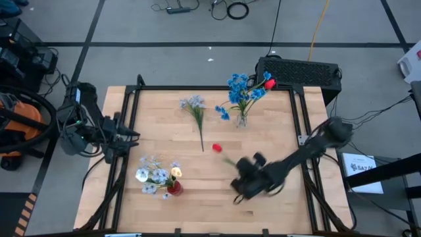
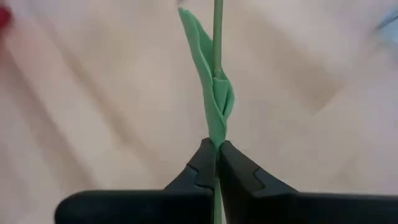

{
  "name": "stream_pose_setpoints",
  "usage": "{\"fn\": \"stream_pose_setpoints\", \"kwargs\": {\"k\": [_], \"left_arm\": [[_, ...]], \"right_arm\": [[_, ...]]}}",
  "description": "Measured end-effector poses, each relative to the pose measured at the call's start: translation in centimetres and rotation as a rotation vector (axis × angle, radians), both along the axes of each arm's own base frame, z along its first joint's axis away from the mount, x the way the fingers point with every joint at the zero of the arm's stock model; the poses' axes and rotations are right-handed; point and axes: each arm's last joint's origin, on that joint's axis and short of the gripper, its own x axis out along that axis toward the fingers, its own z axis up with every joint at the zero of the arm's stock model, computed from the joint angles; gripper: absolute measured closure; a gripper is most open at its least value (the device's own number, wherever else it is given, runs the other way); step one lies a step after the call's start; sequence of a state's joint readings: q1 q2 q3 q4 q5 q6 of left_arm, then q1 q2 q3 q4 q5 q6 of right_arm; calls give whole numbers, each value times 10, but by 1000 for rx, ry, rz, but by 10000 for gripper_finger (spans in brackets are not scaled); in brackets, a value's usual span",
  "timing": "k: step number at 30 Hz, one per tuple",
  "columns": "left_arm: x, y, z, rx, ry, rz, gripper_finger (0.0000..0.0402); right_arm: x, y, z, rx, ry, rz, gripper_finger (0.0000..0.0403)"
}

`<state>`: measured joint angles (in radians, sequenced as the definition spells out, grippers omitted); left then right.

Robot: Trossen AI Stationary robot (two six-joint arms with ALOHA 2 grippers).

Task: Sort flowers into vase by color
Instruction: Put the red flower into the transparent vase

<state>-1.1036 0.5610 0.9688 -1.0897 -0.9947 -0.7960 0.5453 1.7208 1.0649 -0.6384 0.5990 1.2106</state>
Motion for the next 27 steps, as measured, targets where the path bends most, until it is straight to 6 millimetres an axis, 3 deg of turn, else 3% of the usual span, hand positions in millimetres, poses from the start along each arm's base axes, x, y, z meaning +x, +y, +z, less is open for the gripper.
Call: {"fn": "stream_pose_setpoints", "kwargs": {"k": [5,9,14,19,24,27], "left_arm": [[2,5,-1,41,-21,85,221],[4,9,1,105,-51,168,221],[7,13,2,108,-74,271,221],[19,4,-1,97,-119,323,221],[42,-8,-13,92,-153,377,221],[60,-14,-23,28,-163,387,221]], "right_arm": [[-45,-50,18,-117,-298,-55,402],[-72,-93,21,-169,-499,-108,402],[-93,-139,20,-165,-807,34,402],[-111,-161,29,-297,-1049,168,402],[-110,-171,41,-461,-1032,281,402],[-108,-180,52,-562,-1023,262,402]]}}
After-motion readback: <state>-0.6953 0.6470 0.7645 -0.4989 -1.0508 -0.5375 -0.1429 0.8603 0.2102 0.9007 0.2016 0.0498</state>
